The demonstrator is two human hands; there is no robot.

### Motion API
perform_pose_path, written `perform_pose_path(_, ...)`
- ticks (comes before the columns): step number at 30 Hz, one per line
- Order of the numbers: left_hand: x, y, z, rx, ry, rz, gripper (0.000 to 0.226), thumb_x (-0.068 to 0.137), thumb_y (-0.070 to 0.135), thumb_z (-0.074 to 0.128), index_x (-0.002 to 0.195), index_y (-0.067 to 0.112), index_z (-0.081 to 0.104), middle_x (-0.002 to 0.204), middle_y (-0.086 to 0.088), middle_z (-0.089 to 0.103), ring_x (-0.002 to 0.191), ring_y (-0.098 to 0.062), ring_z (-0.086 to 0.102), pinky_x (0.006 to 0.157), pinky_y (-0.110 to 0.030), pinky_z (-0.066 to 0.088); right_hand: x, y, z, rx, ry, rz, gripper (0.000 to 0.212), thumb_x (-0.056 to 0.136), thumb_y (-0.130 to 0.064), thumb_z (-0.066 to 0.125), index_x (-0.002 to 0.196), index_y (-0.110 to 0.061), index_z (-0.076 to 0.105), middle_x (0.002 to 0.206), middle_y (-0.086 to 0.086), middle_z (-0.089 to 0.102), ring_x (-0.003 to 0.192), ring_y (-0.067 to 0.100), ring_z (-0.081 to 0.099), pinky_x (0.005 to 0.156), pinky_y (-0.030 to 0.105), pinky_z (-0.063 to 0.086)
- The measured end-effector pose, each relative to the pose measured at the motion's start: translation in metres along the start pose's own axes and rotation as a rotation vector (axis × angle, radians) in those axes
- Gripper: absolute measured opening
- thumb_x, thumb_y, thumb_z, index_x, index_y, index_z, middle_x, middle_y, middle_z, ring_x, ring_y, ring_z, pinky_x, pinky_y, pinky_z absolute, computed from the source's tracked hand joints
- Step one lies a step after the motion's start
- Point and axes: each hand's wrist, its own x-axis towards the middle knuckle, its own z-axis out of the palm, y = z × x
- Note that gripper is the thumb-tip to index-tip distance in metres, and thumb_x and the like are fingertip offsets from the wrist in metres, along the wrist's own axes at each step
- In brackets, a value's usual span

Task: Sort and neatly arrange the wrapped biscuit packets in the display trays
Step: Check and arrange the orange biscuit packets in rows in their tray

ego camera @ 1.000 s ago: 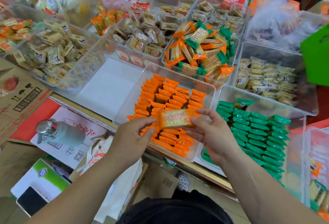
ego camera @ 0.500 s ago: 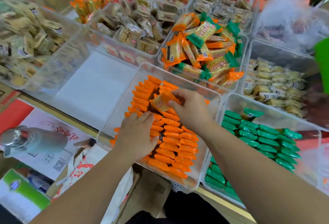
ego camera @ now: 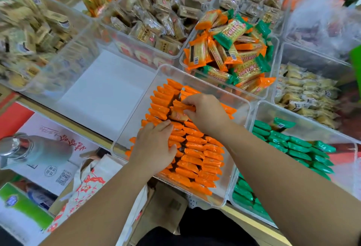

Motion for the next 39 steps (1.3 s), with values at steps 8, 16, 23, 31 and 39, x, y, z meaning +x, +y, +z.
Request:
perform_pose_path(8, 0.000, -0.003, 0.001, -0.019, 0.054, 0.000, 0.062, 0.095, 0.051, 0.050, 0.152, 0.029, 0.038, 0.158, 0.011, 0.037, 0.134, -0.019, 0.040, 0.111, -0.041, 0.036, -0.005, -0.007, 0.035, -0.105, -0.025, -0.016, 0.015, 0.091, -0.024, 0.070, 0.101, -0.013, 0.067, 0.104, 0.006, 0.066, 0.098, 0.025, 0.060, 0.072, 0.031, 0.043)
perform_pose_path(16, 0.000, 0.000, 0.003, -0.074, 0.157, 0.022, 0.060, 0.094, 0.045, 0.058, 0.149, 0.031, 0.036, 0.154, 0.006, 0.038, 0.133, -0.018, 0.042, 0.108, -0.037, 0.040, 0.007, 0.005, 0.041, -0.155, 0.016, 0.036, 0.018, 0.089, -0.034, 0.073, 0.101, -0.021, 0.069, 0.098, 0.002, 0.071, 0.106, 0.026, 0.055, 0.077, 0.036, 0.049)
perform_pose_path(23, 0.001, 0.003, 0.005, 0.100, 0.074, 0.099, 0.082, 0.096, 0.044, 0.049, 0.160, 0.024, 0.001, 0.168, 0.005, -0.009, 0.126, -0.021, 0.039, 0.103, -0.039, 0.039, 0.005, 0.010, 0.037, -0.021, -0.016, 0.017, 0.017, 0.087, -0.028, 0.066, 0.099, -0.020, 0.075, 0.097, -0.001, 0.067, 0.097, 0.022, 0.061, 0.074, 0.035, 0.053)
perform_pose_path(31, 0.015, 0.003, 0.006, 0.094, 0.060, 0.040, 0.078, 0.095, 0.050, 0.049, 0.159, 0.030, 0.009, 0.168, 0.005, 0.005, 0.137, -0.024, 0.035, 0.110, -0.044, 0.039, 0.011, 0.017, 0.034, -0.207, -0.012, 0.160, 0.031, 0.091, -0.033, 0.070, 0.120, -0.021, 0.070, 0.119, 0.003, 0.058, 0.103, 0.027, 0.063, 0.078, 0.041, 0.057)
perform_pose_path(39, 0.023, 0.009, 0.002, 0.153, 0.110, 0.057, 0.069, 0.091, 0.044, 0.058, 0.151, 0.022, 0.035, 0.149, 0.000, 0.040, 0.124, -0.023, 0.046, 0.099, -0.039, 0.045, 0.012, 0.018, 0.047, -0.219, 0.176, 0.031, 0.016, 0.094, -0.019, 0.064, 0.087, -0.011, 0.076, 0.103, 0.005, 0.057, 0.090, 0.026, 0.059, 0.059, 0.030, 0.041)
